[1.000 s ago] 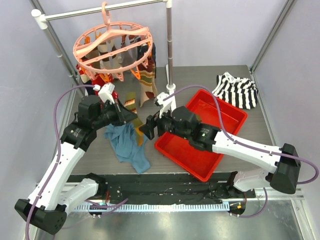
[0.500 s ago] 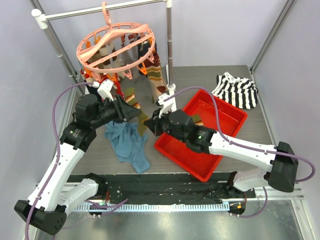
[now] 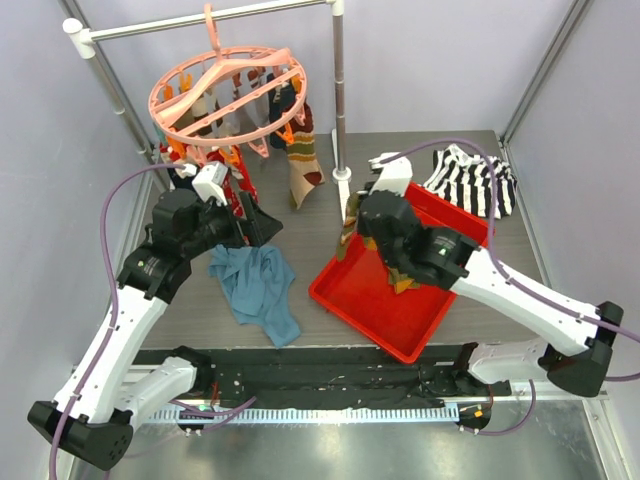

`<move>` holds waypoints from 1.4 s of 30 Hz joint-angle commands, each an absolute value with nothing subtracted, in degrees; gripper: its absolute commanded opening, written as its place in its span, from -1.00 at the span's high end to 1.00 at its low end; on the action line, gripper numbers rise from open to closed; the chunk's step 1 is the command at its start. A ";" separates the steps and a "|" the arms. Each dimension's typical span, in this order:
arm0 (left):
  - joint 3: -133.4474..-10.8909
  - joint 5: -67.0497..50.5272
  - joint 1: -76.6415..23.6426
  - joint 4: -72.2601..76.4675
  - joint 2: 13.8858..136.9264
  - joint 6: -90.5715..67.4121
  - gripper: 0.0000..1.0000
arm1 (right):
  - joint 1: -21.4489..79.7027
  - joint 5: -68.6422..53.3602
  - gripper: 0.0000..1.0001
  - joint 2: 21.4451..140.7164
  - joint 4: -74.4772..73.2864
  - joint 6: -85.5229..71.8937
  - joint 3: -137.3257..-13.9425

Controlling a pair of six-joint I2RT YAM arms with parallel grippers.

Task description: Remove the socks clipped to the hanger

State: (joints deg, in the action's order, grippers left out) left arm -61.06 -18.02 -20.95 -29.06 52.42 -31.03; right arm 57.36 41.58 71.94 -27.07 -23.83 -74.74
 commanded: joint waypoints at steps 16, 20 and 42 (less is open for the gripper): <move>-55.37 4.74 -21.18 -30.15 45.88 -22.85 -1.00 | 40.52 40.97 -0.06 66.01 -37.27 -32.35 -64.06; -54.23 7.38 -21.18 -29.27 43.16 -22.94 -1.00 | 40.69 34.56 -0.23 65.13 -29.82 -27.70 -65.65; -51.59 10.99 -21.09 -28.21 37.44 -23.47 -1.00 | 54.32 19.33 -0.36 97.02 27.69 -4.13 -78.64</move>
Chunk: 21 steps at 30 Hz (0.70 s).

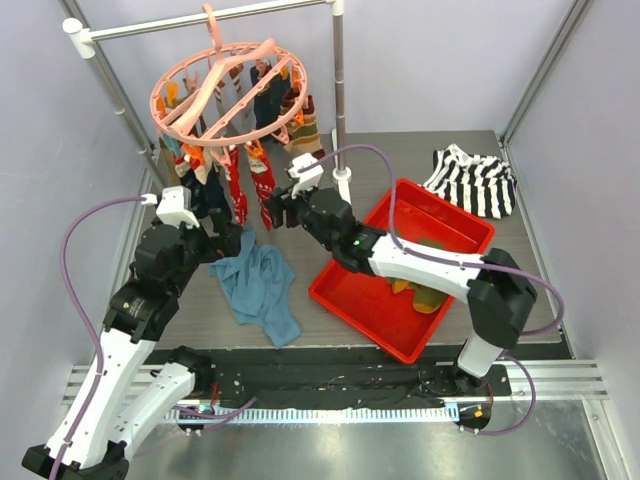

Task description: Remove the socks clipped to the hanger

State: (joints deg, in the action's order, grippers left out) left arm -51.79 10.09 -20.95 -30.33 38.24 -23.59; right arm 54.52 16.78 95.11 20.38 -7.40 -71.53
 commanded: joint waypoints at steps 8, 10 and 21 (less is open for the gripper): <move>-51.59 9.84 -21.18 -28.04 37.35 -23.55 -1.00 | 54.58 19.51 -0.33 103.97 26.46 -4.48 -84.28; -51.59 9.67 -21.18 -27.95 37.35 -23.47 -0.99 | 54.49 19.34 -0.13 103.80 26.63 -4.75 -84.11; -51.50 7.56 -21.18 -27.34 37.44 -23.29 -0.99 | 55.63 18.89 0.98 99.23 24.17 -4.31 -84.55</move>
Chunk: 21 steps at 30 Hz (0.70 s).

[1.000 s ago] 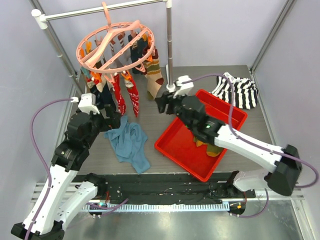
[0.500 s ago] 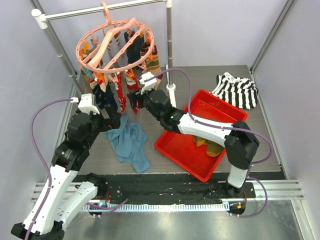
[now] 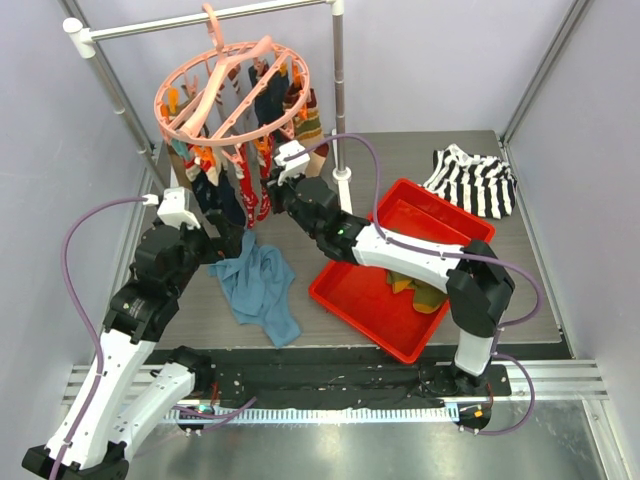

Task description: Remove the socks clipped to the hanger

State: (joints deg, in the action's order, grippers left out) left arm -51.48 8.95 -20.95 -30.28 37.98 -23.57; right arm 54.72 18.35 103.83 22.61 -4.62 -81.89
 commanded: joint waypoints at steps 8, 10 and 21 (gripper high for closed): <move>-51.33 6.77 -21.09 -27.25 37.53 -23.47 -1.00 | 56.95 20.74 0.98 96.42 20.13 -4.39 -84.81; -51.15 6.42 -21.18 -26.81 37.62 -23.12 -0.99 | 57.39 20.83 0.98 95.89 18.56 -4.83 -84.90; -52.99 -5.71 -21.18 -21.62 41.04 -25.57 -0.99 | 59.59 21.36 0.98 90.62 13.54 -8.78 -83.85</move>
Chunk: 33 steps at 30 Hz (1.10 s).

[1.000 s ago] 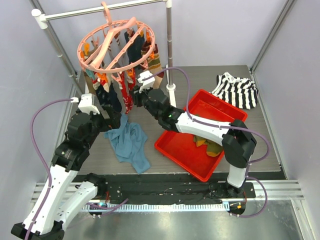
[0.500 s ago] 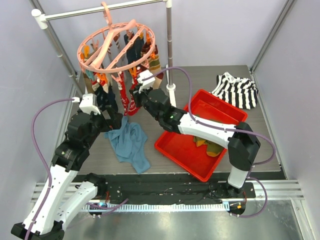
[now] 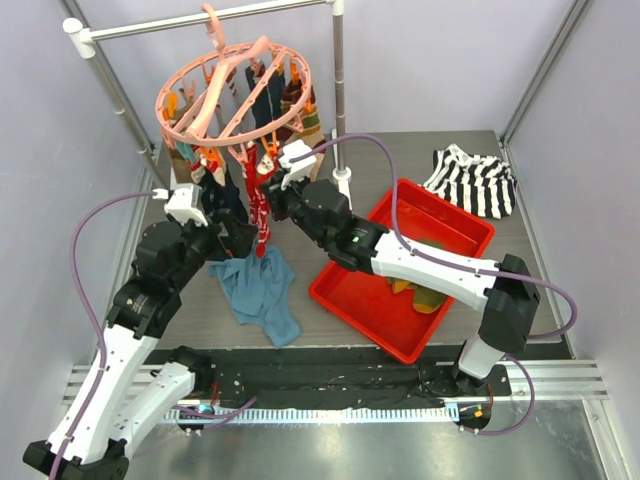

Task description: Remove the socks clipped to the hanger

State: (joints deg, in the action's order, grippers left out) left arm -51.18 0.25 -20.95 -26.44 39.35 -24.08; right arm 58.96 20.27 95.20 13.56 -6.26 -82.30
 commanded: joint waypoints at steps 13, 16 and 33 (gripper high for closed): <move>-51.86 -11.07 -21.18 -10.21 47.46 -33.13 -0.98 | 61.70 20.30 0.98 87.54 14.94 -15.64 -81.74; -51.33 -12.13 -21.18 -7.57 48.78 -34.63 -0.97 | 61.87 21.00 0.98 87.71 16.00 -17.13 -81.47; -49.75 -14.41 -21.18 -9.40 48.26 -35.16 1.00 | 62.49 29.43 0.46 87.71 -4.37 -22.50 -91.03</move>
